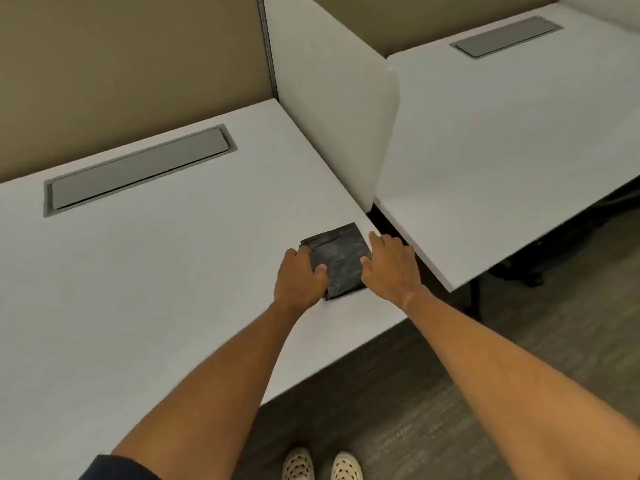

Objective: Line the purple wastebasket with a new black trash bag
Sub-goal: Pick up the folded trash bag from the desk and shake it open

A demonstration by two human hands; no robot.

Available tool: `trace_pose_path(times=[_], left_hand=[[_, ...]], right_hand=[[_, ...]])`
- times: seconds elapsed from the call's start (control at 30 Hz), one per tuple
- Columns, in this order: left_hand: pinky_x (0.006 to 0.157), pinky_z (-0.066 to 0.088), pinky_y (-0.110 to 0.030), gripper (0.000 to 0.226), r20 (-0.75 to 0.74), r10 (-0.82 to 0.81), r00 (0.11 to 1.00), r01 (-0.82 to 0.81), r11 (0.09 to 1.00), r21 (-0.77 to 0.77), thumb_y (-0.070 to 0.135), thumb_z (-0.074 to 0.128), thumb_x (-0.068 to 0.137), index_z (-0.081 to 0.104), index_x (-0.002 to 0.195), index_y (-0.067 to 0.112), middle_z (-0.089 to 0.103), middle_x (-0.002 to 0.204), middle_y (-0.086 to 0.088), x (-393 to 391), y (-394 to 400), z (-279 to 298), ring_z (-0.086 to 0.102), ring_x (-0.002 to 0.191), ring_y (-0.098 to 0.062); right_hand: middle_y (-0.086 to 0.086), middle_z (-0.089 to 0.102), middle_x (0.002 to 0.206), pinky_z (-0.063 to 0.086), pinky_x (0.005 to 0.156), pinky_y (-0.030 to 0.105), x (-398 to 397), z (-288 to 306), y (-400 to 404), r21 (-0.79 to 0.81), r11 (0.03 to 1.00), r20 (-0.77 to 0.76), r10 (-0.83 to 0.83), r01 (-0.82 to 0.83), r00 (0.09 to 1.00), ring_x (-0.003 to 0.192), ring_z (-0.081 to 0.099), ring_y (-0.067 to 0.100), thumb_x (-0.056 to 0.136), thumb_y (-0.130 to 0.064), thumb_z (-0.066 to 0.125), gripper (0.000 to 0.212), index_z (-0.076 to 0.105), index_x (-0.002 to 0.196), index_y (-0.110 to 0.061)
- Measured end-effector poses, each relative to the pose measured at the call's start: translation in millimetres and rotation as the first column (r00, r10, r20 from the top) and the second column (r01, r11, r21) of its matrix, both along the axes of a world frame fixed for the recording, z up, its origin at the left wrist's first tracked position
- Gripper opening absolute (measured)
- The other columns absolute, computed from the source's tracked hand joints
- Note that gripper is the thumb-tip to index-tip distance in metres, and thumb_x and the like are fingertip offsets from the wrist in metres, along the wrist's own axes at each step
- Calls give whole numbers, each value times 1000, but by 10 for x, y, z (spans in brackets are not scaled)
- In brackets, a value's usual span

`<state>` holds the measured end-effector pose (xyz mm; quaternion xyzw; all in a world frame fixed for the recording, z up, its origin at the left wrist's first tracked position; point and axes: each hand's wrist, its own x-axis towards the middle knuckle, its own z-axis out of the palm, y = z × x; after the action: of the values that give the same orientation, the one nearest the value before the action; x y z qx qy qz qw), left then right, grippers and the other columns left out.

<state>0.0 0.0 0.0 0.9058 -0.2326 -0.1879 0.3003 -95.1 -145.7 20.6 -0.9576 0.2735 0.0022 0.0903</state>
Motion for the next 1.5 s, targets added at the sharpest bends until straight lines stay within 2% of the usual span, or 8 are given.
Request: trace_pose_path(times=[0.17,0.4,0.6,0.73,0.9,1.2,1.33,1.5], left_hand=[[79,46,-35,38,-222,289,931,-302,953,-26,24,60,88,47,120,6,59,112,-14,91,-171,-321,58,99,-27],[85,56,-43,44,-341,443,829,-484,874,-42,23,69,86,47,122,11,54,104,-4,190,-285,-410,62,96,-28],[53,50,-17,6,-473,385,792,-522,829,-199,18,62,90,62,87,12,66,83,-3,227,-320,-297,64,74,-16],[78,58,-36,11,-595,344,726,-567,790,-234,22,56,94,57,84,16,66,99,-8,257,-335,-64,65,91,-25],[87,54,-45,17,-664,327,672,-655,681,-328,16,55,90,53,73,15,66,95,-11,297,-175,395,62,96,-33],[86,55,-49,23,-773,241,587,-765,476,-433,22,48,81,65,94,15,70,101,-9,227,415,1222,64,96,-31],[84,56,-46,13,-659,367,656,-748,436,-501,16,50,85,57,94,11,66,107,-15,246,847,1443,62,101,-35],[83,46,-26,38,-213,642,736,-625,525,-577,12,64,89,50,123,18,51,115,3,239,1385,1695,52,102,-14]], right_hand=[[13,68,101,52,84,45,174,-288,-105,359,906,24,-249,224,968,95,64,30,95,-22,57,22,65,102,-3],[10,69,106,58,82,43,262,-501,-182,501,810,11,-356,303,934,96,66,27,91,-23,66,31,63,116,-6],[9,68,112,50,73,27,285,-524,-215,577,756,44,-406,309,913,101,65,25,91,-24,67,39,58,126,-11],[10,66,117,45,69,17,341,-386,-207,654,702,98,-450,283,888,97,64,21,93,-26,63,39,55,129,-13],[9,58,129,53,85,32,428,-20,-113,851,473,20,-465,229,885,110,57,23,96,-30,58,43,50,135,-14],[18,68,119,52,96,44,547,702,375,1000,-21,1,-376,-9,927,111,63,33,95,-25,56,35,65,118,0],[15,73,109,58,86,43,635,1102,705,983,-54,144,-359,-175,922,99,68,31,90,-14,65,17,70,104,-6],[9,74,92,60,65,25,757,1560,1279,875,323,450,-262,-361,854,79,72,16,87,-15,70,3,69,89,-16]])
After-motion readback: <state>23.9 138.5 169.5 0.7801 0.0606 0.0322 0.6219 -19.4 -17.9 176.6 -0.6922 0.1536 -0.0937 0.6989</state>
